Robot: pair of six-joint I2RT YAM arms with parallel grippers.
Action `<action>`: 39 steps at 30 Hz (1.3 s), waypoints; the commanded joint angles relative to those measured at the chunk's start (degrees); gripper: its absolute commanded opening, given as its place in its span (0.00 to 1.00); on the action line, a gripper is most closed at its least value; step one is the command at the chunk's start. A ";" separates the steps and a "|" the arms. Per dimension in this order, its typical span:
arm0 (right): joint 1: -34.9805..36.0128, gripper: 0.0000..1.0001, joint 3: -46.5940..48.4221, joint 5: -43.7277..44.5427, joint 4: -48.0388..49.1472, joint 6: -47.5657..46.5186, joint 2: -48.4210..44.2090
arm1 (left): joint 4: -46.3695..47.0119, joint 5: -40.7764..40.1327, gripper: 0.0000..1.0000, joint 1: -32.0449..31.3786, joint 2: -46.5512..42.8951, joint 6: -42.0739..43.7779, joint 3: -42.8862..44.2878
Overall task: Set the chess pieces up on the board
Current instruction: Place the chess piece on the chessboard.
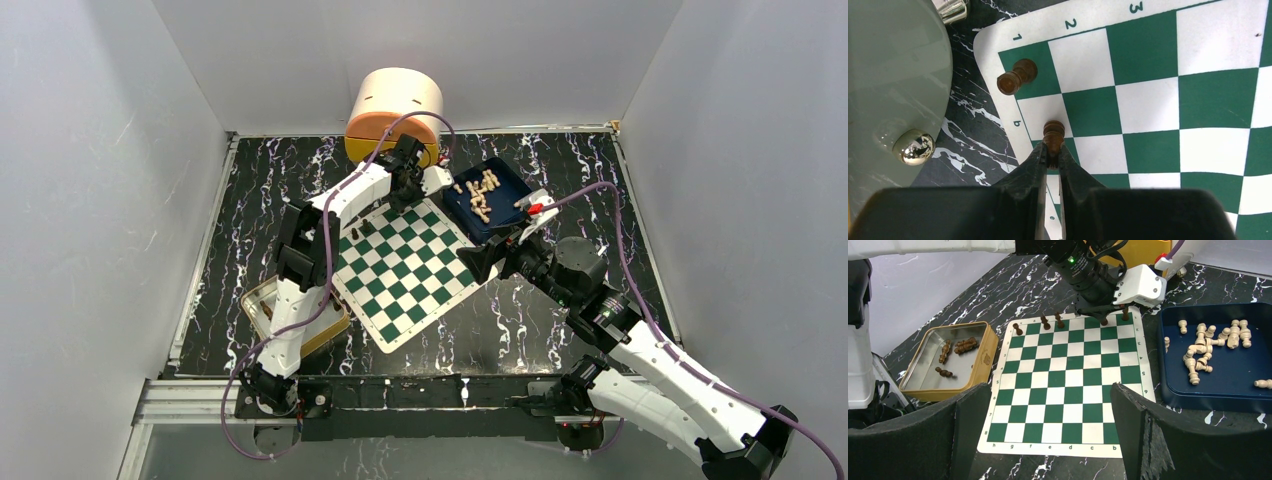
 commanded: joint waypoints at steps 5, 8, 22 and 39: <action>-0.04 0.99 2.00 1.09 2.66 -0.81 -0.98 | -0.42 0.42 0.18 -0.06 0.68 0.23 2.01; -0.01 0.99 1.87 1.13 2.67 -0.86 -1.01 | -0.43 -0.01 0.24 -0.10 0.69 0.38 1.99; 0.03 0.99 1.60 1.10 2.93 -0.86 -0.82 | 0.44 -0.33 0.35 -0.37 0.05 0.53 1.92; -0.01 0.99 1.82 -0.37 3.47 -0.59 -0.10 | 1.60 -1.13 0.46 -0.37 -4.23 -1.15 0.08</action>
